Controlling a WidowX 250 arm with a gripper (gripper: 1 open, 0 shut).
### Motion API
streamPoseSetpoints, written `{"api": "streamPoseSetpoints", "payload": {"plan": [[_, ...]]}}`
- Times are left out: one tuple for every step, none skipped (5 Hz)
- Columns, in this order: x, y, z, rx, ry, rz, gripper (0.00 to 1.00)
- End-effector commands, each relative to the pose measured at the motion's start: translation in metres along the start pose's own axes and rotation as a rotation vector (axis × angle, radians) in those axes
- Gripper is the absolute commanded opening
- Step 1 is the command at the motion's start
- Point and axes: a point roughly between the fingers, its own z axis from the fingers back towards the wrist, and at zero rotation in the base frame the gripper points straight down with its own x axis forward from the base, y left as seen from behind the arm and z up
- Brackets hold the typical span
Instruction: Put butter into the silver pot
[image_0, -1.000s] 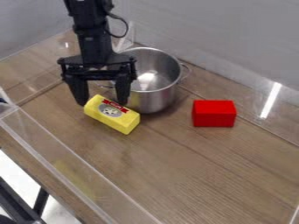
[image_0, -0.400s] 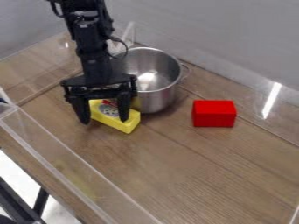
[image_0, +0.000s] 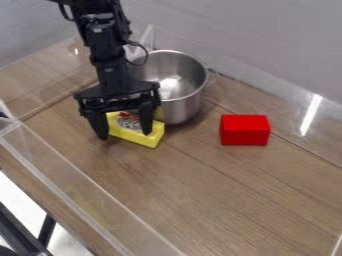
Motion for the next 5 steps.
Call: {"api": "streamPoseSetpoints", "payload": {"plan": [[-0.007,0.0,-0.023,0.013,0.045,0.041,1.0],[-0.004,-0.004,-0.026,-0.001,0.045,0.058,1.0],[-0.002,-0.008,-0.028,-0.013,0.047,0.072,1.0],[0.001,-0.013,-0.03,-0.026,0.053,0.09,1.0],[0.002,-0.018,-0.031,-0.039,0.061,0.107,1.0]]}}
